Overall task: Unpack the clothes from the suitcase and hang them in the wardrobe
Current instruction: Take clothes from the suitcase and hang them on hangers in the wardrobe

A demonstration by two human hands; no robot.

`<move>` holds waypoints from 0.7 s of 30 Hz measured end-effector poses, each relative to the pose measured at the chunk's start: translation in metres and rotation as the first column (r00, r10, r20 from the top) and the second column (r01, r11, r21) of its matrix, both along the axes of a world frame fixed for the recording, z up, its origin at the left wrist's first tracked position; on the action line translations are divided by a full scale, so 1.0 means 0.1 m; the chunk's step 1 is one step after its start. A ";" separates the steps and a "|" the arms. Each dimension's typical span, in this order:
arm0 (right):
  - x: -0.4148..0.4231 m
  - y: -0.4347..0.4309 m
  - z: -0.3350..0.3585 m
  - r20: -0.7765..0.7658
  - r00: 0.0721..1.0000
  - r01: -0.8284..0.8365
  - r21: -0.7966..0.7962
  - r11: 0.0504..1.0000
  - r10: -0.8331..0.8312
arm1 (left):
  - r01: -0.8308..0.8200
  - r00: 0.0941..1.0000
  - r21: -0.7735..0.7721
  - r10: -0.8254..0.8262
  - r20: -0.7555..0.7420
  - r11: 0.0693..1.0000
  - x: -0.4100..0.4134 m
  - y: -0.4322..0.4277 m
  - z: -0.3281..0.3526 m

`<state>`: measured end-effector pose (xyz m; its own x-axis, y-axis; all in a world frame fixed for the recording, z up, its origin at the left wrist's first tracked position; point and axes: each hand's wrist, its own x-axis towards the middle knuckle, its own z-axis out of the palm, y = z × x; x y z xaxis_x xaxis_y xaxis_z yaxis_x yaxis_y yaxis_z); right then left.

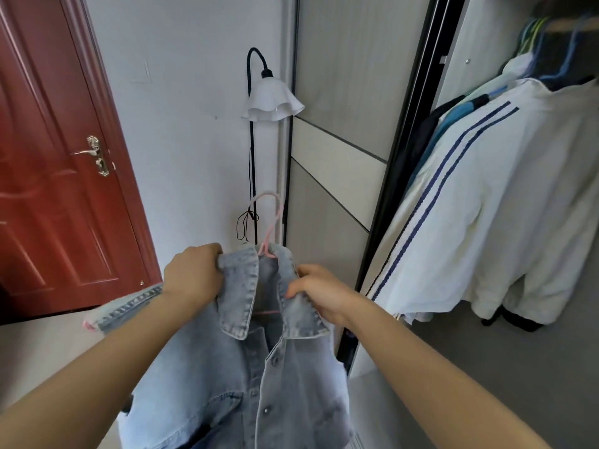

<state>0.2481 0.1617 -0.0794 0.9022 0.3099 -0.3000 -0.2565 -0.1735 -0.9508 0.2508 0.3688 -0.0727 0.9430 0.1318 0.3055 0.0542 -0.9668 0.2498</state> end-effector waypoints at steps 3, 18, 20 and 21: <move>-0.02 0.01 0.11 0.002 0.996 -0.083 0.361 0.929 0.088 | 0.021 0.995 -0.185 -0.003 0.099 0.982 -0.05 0.07 -0.02; 0.45 -0.55 0.50 0.828 0.545 0.563 -0.244 0.790 -0.132 | 0.290 0.845 -0.099 -0.206 0.494 0.952 -0.10 0.50 0.49; 0.52 -0.66 0.64 0.825 0.526 0.586 -0.177 0.791 -0.205 | 0.248 0.833 -0.026 -0.200 0.516 0.968 -0.09 0.65 0.60; 0.55 -0.68 0.68 0.825 0.519 0.585 -0.153 0.797 -0.222 | 0.270 0.828 -0.039 -0.211 0.519 0.962 -0.08 0.66 0.63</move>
